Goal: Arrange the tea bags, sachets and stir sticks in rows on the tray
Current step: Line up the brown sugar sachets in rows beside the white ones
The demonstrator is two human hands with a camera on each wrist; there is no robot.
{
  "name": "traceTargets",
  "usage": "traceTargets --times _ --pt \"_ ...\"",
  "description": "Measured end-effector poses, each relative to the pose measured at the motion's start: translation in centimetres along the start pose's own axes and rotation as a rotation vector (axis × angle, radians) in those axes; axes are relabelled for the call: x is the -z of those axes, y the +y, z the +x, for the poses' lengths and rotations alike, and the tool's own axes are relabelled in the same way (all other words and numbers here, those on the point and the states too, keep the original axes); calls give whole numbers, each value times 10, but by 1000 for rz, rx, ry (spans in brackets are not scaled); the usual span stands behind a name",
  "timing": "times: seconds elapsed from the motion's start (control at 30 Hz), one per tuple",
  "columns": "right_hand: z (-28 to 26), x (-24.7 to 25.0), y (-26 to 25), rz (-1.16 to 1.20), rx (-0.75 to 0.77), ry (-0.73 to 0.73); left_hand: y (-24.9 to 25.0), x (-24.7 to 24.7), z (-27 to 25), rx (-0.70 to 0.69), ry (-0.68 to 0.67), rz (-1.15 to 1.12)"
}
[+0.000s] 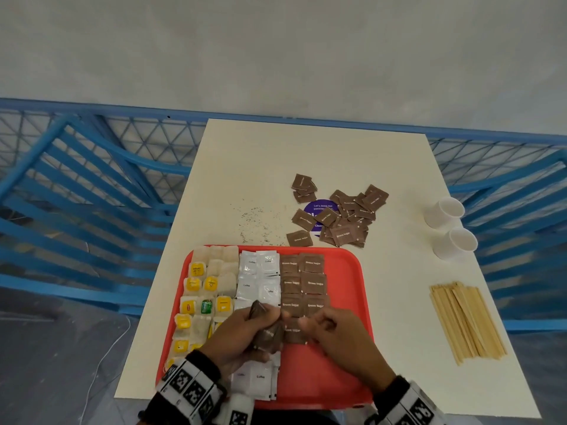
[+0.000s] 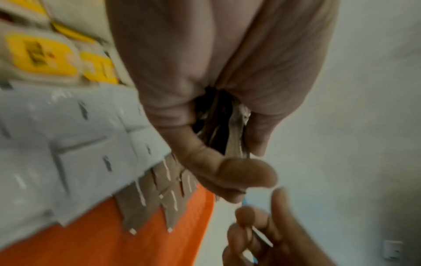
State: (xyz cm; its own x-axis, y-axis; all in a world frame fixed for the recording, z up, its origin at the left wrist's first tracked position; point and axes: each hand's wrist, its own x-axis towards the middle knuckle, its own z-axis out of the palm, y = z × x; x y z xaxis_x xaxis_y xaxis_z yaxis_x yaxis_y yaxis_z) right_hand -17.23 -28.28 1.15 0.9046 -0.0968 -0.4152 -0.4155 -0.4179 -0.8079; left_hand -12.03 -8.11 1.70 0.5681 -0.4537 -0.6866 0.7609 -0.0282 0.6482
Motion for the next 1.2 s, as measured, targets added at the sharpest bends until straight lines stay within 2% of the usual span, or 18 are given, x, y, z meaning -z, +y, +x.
traceTargets --times 0.07,0.2,0.3,0.4,0.53,0.63,0.8,0.9,0.97,1.03,1.1,1.17,1.2 --pt "-12 3 -18 80 -9 -61 6 -19 4 -25 -19 -52" --pt "-15 5 -27 55 106 144 14 -47 12 -56 -56 -137" --pt "-18 20 -30 263 106 118 15 -48 16 -54 -53 -198" --pt "-21 31 -29 427 44 80 19 -39 15 -98 -52 -112" --pt "-19 30 -28 515 -16 60 23 -34 10 -199 -6 53" --pt "-17 28 -36 539 34 98 23 -34 9 -239 31 98" --pt "-9 33 -36 588 65 264 25 -28 9 -270 89 71" --pt "-12 33 -38 521 36 141 27 -32 10 -285 92 -43" --pt "-16 26 -44 426 94 95 25 -38 10 -289 90 -68" --pt "-13 22 -44 396 154 198 19 -42 11 -303 58 10" --pt "-8 27 -44 447 149 306 15 -40 9 -302 3 134" --pt "-5 39 -43 425 170 309 17 -35 7 -293 -31 231" --pt "-4 46 -41 344 192 256 20 -33 6 -294 -18 253"
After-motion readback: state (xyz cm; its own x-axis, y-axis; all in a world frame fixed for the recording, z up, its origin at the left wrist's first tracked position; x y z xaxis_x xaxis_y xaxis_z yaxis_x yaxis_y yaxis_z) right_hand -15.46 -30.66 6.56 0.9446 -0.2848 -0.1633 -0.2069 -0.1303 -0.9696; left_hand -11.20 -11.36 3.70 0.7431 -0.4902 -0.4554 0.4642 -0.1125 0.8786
